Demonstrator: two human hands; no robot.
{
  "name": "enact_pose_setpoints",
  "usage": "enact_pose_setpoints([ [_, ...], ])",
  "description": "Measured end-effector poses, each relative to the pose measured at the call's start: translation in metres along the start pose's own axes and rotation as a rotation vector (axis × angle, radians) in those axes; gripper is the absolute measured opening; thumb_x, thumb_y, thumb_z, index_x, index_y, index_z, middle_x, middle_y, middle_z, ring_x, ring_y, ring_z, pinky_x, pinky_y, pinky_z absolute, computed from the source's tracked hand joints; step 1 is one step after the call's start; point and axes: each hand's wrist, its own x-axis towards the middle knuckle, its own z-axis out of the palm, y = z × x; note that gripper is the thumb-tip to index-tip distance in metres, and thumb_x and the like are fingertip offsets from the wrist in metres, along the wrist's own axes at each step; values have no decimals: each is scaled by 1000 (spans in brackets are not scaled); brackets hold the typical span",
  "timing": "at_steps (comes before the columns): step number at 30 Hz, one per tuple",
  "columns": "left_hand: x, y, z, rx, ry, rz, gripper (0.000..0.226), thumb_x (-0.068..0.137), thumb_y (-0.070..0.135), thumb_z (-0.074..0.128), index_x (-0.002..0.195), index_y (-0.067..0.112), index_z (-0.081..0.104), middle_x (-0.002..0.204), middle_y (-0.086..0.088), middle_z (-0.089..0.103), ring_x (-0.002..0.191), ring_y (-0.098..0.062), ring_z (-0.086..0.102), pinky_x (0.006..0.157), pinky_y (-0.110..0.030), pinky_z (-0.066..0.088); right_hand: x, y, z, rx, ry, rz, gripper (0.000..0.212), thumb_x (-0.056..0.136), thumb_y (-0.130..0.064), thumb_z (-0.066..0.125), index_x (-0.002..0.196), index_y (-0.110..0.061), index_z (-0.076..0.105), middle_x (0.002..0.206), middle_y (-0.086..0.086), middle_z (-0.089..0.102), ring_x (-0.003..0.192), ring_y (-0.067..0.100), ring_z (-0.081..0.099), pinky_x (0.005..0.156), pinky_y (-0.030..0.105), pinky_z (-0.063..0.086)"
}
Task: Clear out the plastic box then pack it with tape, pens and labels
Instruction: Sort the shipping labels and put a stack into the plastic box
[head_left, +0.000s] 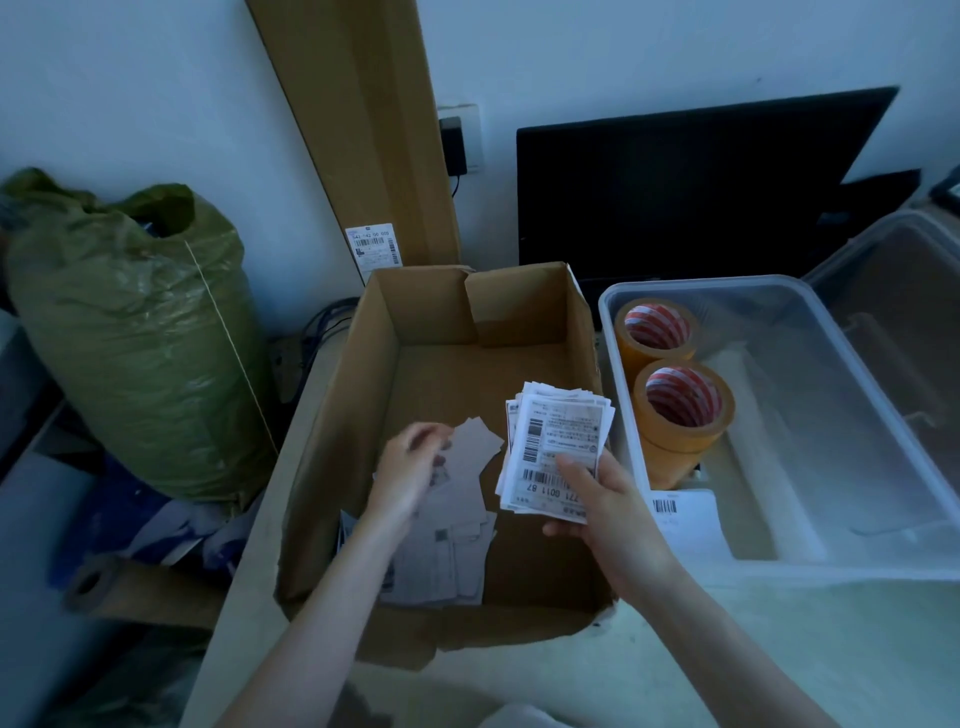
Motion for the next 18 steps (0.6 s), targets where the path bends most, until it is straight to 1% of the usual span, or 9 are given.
enact_pose_setpoints([
  [1, 15, -11, -1, 60, 24, -21, 21, 98, 26, 47, 115, 21, 59, 113, -2, 62, 92, -13, 58, 67, -21, 44, 0, 0, -1, 8, 1, -2, 21, 96, -19, 52, 114, -28, 57, 104, 4, 68, 96, 23, 69, 65, 33, 59],
  [2, 31, -23, -2, 134, 27, -41, 26, 98, 26, 47, 122, 21, 56, 120, -3, 59, 96, -15, 57, 70, -24, 46, 0, -1, -2, 15, 1, -3, 22, 96, -19, 52, 115, -28, 57, 106, 5, 68, 97, 24, 69, 66, 34, 59],
  [4, 60, -47, -3, 305, -22, -98, 39, 96, 26, 51, 134, 17, 46, 133, -8, 51, 112, -22, 54, 85, -34, 48, 1, -1, -3, 21, 10, -6, 23, 96, -19, 52, 117, -27, 57, 107, 5, 68, 97, 24, 69, 68, 35, 60],
  [6, 81, -67, -4, 541, -115, -140, 47, 95, 26, 54, 138, 13, 41, 141, -12, 41, 124, -30, 46, 98, -43, 44, 0, -1, -4, 25, 13, -6, 24, 96, -19, 52, 118, -26, 56, 109, 6, 68, 98, 24, 69, 69, 36, 60],
  [9, 100, -83, -4, 798, -183, -168, 53, 92, 29, 59, 137, 10, 38, 148, -14, 26, 133, -34, 32, 107, -47, 35, 0, 0, -5, 31, 15, -3, 25, 96, -19, 52, 120, -25, 56, 110, 7, 68, 99, 25, 69, 72, 38, 59],
  [11, 103, -84, -2, 850, -182, -167, 59, 88, 27, 64, 136, 9, 36, 148, -15, 20, 136, -35, 24, 110, -47, 30, 1, 2, -6, 30, 18, 3, 26, 96, -20, 52, 120, -26, 56, 111, 6, 68, 101, 25, 68, 74, 39, 59],
  [15, 102, -78, -4, 926, -205, -169, 54, 86, 25, 67, 131, 11, 41, 146, -15, 23, 137, -35, 20, 109, -48, 29, 2, 3, -5, 37, 13, 13, 25, 95, -20, 53, 119, -26, 56, 109, 5, 68, 100, 24, 69, 74, 38, 59],
  [16, 104, -78, -4, 936, -227, -170, 50, 87, 25, 65, 130, 12, 44, 146, -14, 24, 136, -35, 22, 108, -48, 30, 2, 3, -4, 36, 12, 15, 25, 95, -20, 52, 119, -26, 57, 109, 5, 68, 99, 24, 69, 74, 37, 59],
  [18, 108, -77, -6, 924, -246, -153, 39, 90, 24, 62, 125, 11, 51, 141, -13, 32, 128, -33, 36, 105, -47, 37, 2, 4, -4, 35, 14, 22, 24, 95, -19, 52, 118, -25, 57, 108, 5, 68, 98, 24, 69, 73, 38, 59],
])
